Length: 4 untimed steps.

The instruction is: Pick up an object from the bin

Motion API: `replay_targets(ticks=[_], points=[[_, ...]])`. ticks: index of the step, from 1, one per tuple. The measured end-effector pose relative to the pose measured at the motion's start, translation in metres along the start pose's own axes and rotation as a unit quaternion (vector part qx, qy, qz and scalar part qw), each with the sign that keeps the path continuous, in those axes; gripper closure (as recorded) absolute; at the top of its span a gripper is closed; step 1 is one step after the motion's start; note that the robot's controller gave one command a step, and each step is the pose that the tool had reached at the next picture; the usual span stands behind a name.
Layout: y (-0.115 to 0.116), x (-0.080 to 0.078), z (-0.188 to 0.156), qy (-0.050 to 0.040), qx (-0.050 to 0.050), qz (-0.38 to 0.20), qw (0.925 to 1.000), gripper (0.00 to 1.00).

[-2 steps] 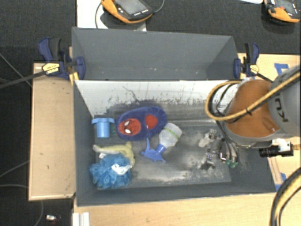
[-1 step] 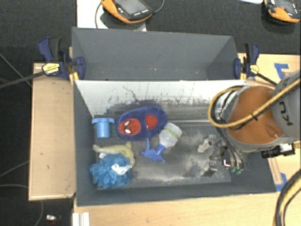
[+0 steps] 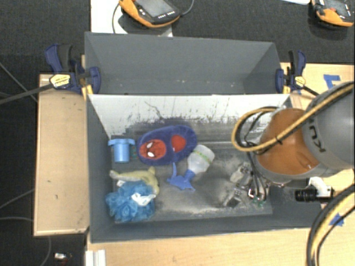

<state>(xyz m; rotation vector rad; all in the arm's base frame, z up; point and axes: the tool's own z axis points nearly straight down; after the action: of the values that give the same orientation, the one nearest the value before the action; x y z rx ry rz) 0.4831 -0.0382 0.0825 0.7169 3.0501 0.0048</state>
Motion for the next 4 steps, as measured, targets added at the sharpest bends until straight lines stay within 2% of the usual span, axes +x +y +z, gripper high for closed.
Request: replay_targets(ticks=[1,2,3,4], points=[[0.011,-0.013,-0.025,-0.0019,0.0,-0.107,0.9942,0.0],[0.013,-0.006,0.003,0.0003,0.0,0.01,0.9999,0.0],[-0.013,-0.022,0.002,-0.0036,-0.001,-0.061,0.9981,0.0],[0.018,-0.003,0.007,-0.0038,-0.001,0.027,0.9996,0.0]])
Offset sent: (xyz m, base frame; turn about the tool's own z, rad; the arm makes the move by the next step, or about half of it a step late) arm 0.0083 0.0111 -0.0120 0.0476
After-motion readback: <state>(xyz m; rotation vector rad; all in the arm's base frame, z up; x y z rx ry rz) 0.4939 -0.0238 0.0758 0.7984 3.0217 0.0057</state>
